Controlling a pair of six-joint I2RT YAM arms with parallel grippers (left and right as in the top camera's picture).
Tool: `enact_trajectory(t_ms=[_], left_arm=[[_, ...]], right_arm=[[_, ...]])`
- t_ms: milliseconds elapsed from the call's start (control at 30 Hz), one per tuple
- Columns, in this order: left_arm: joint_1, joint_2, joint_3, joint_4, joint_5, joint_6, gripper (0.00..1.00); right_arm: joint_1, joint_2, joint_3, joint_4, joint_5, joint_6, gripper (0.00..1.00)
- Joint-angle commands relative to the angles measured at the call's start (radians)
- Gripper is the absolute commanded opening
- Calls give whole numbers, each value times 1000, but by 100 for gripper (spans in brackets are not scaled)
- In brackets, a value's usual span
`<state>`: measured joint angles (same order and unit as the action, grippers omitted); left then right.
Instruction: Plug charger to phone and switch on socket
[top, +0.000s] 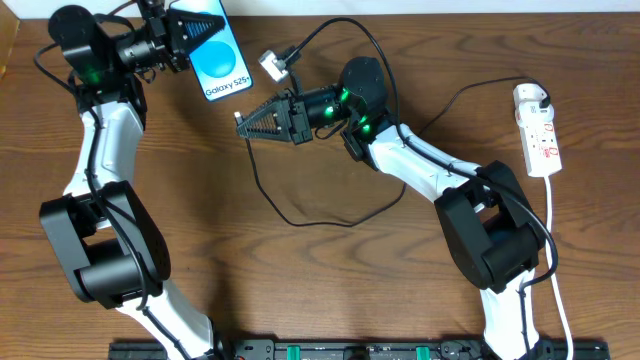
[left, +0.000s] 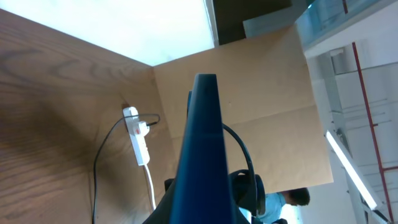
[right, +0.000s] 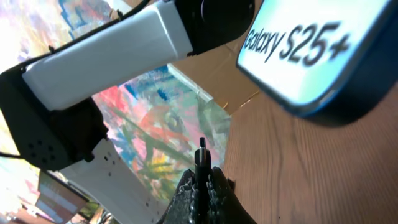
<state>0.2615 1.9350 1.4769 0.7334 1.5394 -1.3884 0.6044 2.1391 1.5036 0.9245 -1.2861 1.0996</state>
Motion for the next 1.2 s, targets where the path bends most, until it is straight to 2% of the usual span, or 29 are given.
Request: enact_trajectory(t_ms=[0, 1167], left_arm=[[-20, -30, 14, 11, 32, -3, 7], [-26, -30, 13, 10, 32, 7, 7]], right_arm=[[0, -5, 8, 4, 31, 15, 1], [-21, -5, 8, -1, 69, 24, 1]])
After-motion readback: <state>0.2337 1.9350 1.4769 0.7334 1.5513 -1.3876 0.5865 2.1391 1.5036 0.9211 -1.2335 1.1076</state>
